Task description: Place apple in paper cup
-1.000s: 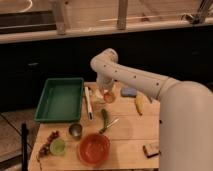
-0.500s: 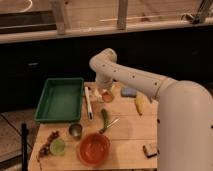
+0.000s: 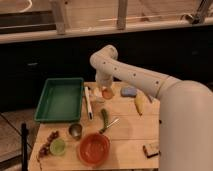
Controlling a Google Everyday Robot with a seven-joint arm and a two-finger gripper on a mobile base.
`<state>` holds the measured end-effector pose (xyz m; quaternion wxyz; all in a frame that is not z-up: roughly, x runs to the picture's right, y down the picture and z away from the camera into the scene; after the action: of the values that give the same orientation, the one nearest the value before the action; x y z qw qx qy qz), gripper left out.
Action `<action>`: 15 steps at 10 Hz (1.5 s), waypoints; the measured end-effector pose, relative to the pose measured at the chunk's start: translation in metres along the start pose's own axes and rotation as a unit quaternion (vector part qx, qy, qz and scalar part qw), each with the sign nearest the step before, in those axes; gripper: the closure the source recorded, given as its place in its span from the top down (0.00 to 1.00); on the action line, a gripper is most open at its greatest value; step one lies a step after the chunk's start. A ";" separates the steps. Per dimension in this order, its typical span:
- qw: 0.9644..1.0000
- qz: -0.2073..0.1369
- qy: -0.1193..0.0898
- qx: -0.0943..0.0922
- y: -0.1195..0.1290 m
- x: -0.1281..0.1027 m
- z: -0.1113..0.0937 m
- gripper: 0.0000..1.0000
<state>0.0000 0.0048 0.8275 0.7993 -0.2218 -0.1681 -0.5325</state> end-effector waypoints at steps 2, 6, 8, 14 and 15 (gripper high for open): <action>1.000 0.000 0.002 0.006 -0.002 0.008 0.000 0.00; 1.000 -0.007 -0.002 0.017 -0.016 0.016 0.004 0.00; 1.000 -0.009 -0.004 0.022 -0.020 0.019 0.006 0.00; 0.999 -0.020 -0.019 0.029 -0.030 0.020 0.018 0.00; 0.999 -0.021 -0.021 0.029 -0.031 0.020 0.020 0.00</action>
<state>-0.0221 -0.0102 0.8602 0.7903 -0.2061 -0.2044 -0.5396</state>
